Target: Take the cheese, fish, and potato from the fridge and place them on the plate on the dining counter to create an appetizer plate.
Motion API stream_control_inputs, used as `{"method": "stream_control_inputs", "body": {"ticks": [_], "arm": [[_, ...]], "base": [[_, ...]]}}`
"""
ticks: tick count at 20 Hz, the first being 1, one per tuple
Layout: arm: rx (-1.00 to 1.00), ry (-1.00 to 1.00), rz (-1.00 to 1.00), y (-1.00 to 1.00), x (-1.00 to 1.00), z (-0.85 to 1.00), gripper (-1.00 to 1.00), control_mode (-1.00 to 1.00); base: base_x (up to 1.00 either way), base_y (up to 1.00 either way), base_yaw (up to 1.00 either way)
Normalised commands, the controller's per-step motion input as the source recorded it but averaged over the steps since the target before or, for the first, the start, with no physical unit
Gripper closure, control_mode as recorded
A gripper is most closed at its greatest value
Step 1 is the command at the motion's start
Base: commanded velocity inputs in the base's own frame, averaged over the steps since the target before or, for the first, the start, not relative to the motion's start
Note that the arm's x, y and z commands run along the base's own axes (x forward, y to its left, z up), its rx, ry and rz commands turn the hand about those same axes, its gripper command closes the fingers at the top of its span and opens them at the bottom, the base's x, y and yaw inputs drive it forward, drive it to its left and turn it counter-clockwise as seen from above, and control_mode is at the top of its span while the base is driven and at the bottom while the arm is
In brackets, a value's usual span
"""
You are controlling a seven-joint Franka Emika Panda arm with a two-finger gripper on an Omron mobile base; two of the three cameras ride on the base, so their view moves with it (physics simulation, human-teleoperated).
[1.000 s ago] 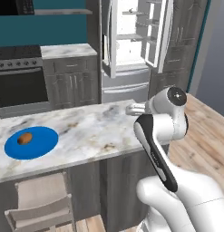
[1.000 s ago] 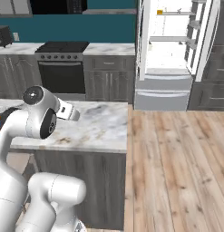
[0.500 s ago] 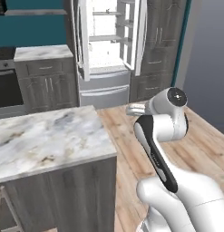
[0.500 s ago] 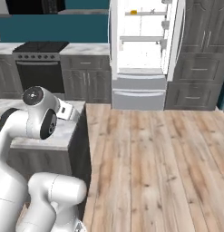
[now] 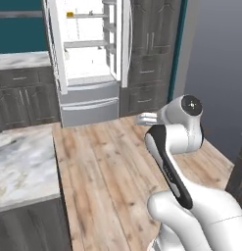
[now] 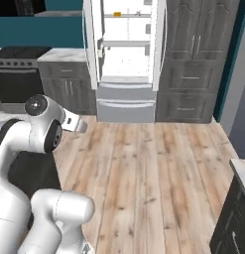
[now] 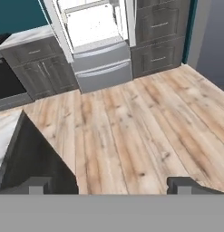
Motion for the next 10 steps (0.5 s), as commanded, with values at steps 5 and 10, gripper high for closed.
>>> {"method": "stream_control_inputs", "body": {"ticks": [5,10], "arm": [[0.00,0.00,0.00,0.00,0.00,0.00,-1.00,1.00],[0.00,0.00,0.00,0.00,0.00,0.00,-1.00,1.00]], "base": [[1.00,-0.40,0.09],[1.00,-0.03,0.16]]}}
